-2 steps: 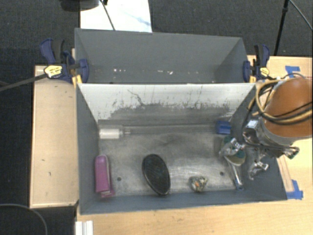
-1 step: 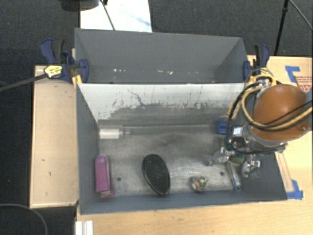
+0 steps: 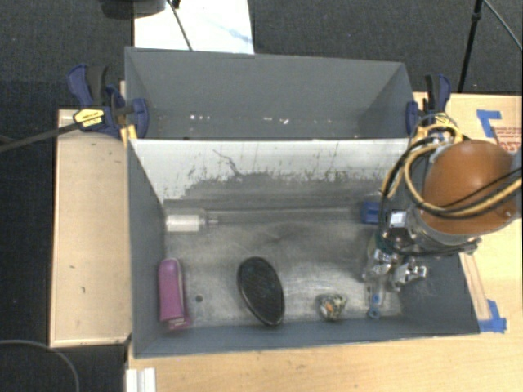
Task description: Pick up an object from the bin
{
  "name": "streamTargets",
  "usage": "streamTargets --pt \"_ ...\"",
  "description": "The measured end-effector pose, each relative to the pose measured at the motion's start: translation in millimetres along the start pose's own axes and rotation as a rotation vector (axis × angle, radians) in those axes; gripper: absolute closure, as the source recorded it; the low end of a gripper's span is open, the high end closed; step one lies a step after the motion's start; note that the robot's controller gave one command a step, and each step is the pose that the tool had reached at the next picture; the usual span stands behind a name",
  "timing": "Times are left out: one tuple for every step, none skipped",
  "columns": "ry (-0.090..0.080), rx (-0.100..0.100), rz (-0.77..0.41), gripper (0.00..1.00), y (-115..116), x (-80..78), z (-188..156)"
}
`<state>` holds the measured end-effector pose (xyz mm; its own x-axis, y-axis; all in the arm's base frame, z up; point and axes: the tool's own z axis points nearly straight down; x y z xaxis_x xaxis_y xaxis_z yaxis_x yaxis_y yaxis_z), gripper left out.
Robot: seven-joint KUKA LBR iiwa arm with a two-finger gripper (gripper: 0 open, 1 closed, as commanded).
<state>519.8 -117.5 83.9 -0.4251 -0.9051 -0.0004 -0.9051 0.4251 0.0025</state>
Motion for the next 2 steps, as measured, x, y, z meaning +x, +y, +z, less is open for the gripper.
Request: streamTargets --pt "-0.001 0.006 0.007 1.00 20 10.3 -53" --pt "-0.003 0.011 0.033 1.00 20 2.2 -131"
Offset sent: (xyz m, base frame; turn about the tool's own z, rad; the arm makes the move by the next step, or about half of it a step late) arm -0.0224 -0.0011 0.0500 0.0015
